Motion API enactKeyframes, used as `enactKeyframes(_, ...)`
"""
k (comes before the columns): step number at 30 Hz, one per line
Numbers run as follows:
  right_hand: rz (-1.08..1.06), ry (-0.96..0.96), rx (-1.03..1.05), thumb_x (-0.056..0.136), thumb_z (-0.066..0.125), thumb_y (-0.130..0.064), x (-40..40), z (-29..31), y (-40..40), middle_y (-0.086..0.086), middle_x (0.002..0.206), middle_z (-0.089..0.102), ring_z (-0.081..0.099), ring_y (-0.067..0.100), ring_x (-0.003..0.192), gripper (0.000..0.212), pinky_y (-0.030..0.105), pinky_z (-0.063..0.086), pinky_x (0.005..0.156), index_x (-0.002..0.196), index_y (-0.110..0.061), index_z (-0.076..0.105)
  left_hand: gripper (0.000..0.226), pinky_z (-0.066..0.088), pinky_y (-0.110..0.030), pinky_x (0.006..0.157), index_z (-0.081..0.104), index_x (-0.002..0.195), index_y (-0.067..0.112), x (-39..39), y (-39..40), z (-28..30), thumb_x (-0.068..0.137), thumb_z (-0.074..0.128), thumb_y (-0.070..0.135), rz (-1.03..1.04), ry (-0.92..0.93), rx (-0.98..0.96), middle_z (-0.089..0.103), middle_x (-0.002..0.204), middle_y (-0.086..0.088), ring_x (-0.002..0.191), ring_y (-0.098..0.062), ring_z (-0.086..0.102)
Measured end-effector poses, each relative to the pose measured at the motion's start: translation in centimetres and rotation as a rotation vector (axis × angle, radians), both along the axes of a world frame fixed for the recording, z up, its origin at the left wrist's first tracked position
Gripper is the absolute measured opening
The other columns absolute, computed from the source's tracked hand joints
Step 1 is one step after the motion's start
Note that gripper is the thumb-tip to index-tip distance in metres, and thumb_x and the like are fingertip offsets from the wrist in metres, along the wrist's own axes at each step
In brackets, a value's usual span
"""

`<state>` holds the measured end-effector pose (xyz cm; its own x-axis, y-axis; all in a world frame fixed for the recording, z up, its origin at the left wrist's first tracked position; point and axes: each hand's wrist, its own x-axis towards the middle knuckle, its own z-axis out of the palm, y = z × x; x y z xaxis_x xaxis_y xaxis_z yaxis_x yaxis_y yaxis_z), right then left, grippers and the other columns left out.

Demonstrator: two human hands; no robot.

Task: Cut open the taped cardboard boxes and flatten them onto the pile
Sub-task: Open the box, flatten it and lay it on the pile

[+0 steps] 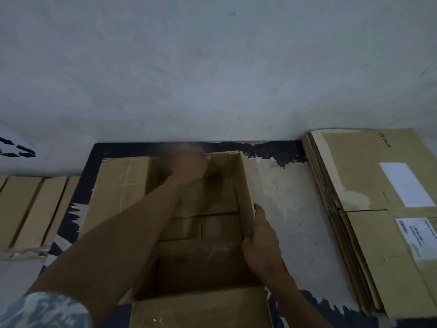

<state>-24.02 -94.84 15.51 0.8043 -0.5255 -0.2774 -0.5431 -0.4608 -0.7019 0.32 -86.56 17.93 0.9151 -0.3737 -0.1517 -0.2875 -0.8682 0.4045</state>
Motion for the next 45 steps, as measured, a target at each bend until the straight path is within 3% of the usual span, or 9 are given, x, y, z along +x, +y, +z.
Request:
enactKeyframes(4, -0.027, -0.049, 0.127, 0.092, 0.058, -0.019, -0.5, -0.1, -0.6, 0.004, 0.136, 0.049, 0.055, 0.023, 0.114, 0.074, 0.046, 0.052, 0.095, 0.154, -0.030, 0.019, 0.064, 0.000, -0.055, 0.120, 0.025, 0.155, 0.019, -4.2, -0.8, 0.9, 0.100, 0.052, 0.039, -0.025, -0.049, -0.008, 0.001, 0.165, -0.014, 0.151, -0.039, -0.001)
enactKeyframes(6, -0.092, -0.067, 0.357, 0.093, 0.062, -0.024, -0.8, 0.5, -1.0, -0.003, 0.137, 0.046, 0.052, 0.019, 0.118, 0.069, 0.038, 0.051, 0.093, 0.151, -0.035, 0.027, 0.072, 0.013, -0.050, 0.121, 0.011, 0.159, 0.013, -9.0, -1.4, 1.6, 0.103, 0.044, 0.044, -0.020, 0.026, -0.136, 0.006, 0.166, -0.011, 0.151, -0.035, 0.009)
enactKeyframes(10, -0.215, -0.228, 0.639, 0.098, 0.053, -0.012, -2.9, 1.7, -2.1, 0.001, 0.131, 0.060, 0.062, 0.014, 0.110, 0.038, 0.026, 0.052, 0.084, 0.134, -0.023, 0.056, 0.056, 0.050, -0.033, 0.094, 0.049, 0.137, 0.019, -17.1, -2.5, 0.7, 0.095, 0.056, 0.054, 0.130, 0.812, -0.536, 0.059, 0.132, 0.000, 0.116, -0.018, 0.058)
enactKeyframes(19, -0.587, -0.128, 0.468, 0.102, 0.051, -0.027, -5.2, 0.4, -3.7, 0.012, 0.132, 0.059, 0.056, 0.029, 0.117, 0.028, 0.046, 0.044, 0.104, 0.124, -0.014, 0.063, 0.021, 0.061, -0.046, 0.076, 0.069, 0.109, 0.013, -16.9, 1.9, 6.6, 0.089, 0.062, 0.013, 0.289, 0.847, -0.911, 0.076, 0.097, -0.009, 0.087, -0.028, 0.074)
enactKeyframes(27, -0.282, 0.102, 1.079, 0.096, 0.048, -0.056, -2.8, 3.8, 0.5, 0.020, 0.109, 0.069, 0.064, 0.035, 0.101, 0.052, 0.042, 0.051, 0.082, 0.117, -0.011, 0.064, 0.056, 0.058, -0.050, 0.078, 0.062, 0.119, -0.002, -13.2, 15.0, 11.5, 0.071, 0.073, 0.025, 0.415, 0.830, -1.236, 0.069, 0.108, -0.019, 0.095, -0.036, 0.068)
enactKeyframes(34, -0.329, -0.158, 0.944, 0.094, 0.061, -0.018, -2.7, 9.1, 0.6, 0.025, 0.119, 0.066, 0.064, 0.039, 0.103, 0.025, 0.059, 0.049, 0.096, 0.111, 0.000, 0.067, 0.037, 0.056, -0.033, 0.056, 0.073, 0.076, 0.006, -13.8, 20.2, 11.6, 0.094, 0.046, 0.024, 0.363, 0.845, -1.332, 0.066, 0.070, -0.012, 0.059, -0.023, 0.066)
enactKeyframes(38, -0.282, -0.349, 0.986, 0.093, 0.056, -0.034, -2.7, 15.2, 1.9, 0.013, 0.102, 0.073, 0.067, 0.035, 0.097, 0.030, 0.048, 0.054, 0.081, 0.101, -0.010, 0.071, 0.029, 0.055, -0.028, 0.044, 0.074, 0.061, 0.010, -14.5, 20.7, 12.4, 0.054, 0.093, 0.032, 0.303, 0.946, -1.454, 0.064, 0.059, -0.004, 0.049, -0.017, 0.065)
enactKeyframes(41, 0.037, -0.376, 0.567, 0.081, 0.070, -0.030, -0.5, 17.4, 6.2, 0.001, 0.102, 0.074, 0.068, 0.022, 0.101, 0.027, 0.043, 0.055, 0.089, 0.103, -0.015, 0.071, 0.048, 0.055, -0.026, 0.048, 0.075, 0.059, 0.013, -14.4, 20.5, 11.4, 0.097, 0.051, 0.029, 0.321, 0.973, -1.456, 0.065, 0.061, -0.004, 0.051, -0.016, 0.065)
enactKeyframes(45, 0.173, -0.118, -0.050, 0.072, 0.083, -0.043, 2.9, 14.5, 12.3, -0.009, 0.120, 0.047, 0.043, 0.012, 0.112, 0.062, 0.028, 0.037, 0.091, 0.124, -0.027, 0.053, 0.047, 0.058, -0.034, 0.064, 0.079, 0.076, 0.013, -14.8, 20.3, 11.0, 0.099, 0.044, 0.034, 0.377, 0.930, -1.362, 0.071, 0.077, -0.009, 0.066, -0.021, 0.070)
